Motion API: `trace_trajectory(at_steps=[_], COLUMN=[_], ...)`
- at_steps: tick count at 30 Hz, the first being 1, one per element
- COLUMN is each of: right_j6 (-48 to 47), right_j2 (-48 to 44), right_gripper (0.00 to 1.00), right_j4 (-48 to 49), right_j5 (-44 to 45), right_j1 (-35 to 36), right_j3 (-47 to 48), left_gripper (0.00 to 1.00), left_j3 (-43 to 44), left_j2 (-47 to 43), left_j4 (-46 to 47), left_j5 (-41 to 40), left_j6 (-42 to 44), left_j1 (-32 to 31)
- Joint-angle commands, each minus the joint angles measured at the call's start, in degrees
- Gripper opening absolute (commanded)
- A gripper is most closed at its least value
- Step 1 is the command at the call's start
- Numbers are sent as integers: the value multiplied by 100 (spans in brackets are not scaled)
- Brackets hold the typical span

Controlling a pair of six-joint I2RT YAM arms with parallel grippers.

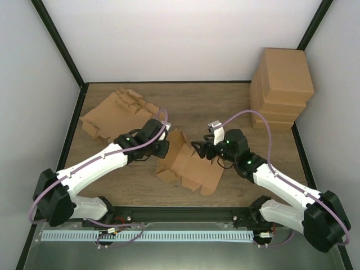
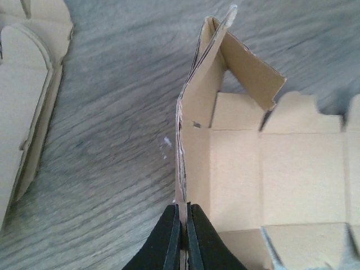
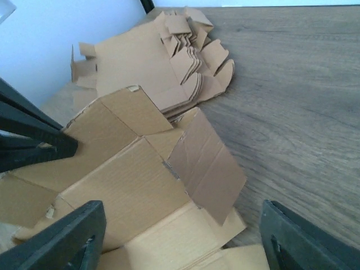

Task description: Fold the paper box

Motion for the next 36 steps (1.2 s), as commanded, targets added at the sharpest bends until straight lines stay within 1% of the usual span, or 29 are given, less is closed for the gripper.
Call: trace_trajectory(at_steps=[1,2,5,7,10,15,19,21,23,28,32,36], right_j6=[-203,-233,-308,-376,-413,-544,-580,-565,-571,-613,-605,-630], right_j2=[361,480,771,921,1142,1580,2015,2130,2208,2556,2791,2853], right_gripper=[84,86,86,88,88,81,68,64,61,50,45,44], right_j4=[-105,-72,181,328,536,955,1341,1543,1744,1963,2185,2348], right_j5=[-149,-213,-283,-334,-277,134,566,690,747,997,902,933], right_j1=[57,57,57,57,72,303,494,513,530,610,630,700], right_j3=[199,206,181,148,119,87,90,71,39,139,149,121], left_gripper=[4,4,4,4,4,4,4,4,4,4,4,4], left_j3=[365,438,599,711,862,1009,1101,1139,1157,1198,1242,1245], left_j2=[452,564,805,923,1047,1205,1347,1419,1484,1579,1634,1681], left_j4=[-581,-628,-711,-780,-856,-993,-1101,-1164,-1200,-1206,-1173,-1130], left_j5=[-664,-824,-1198,-1398,-1672,-2114,-2457,-2615,-2710,-2721,-2620,-2538], left_j6=[433,433,453,447,430,395,396,403,399,403,378,339], left_j1=[-164,-209,-405,-555,-760,-964,-1109,-1164,-1196,-1218,-1224,-1225])
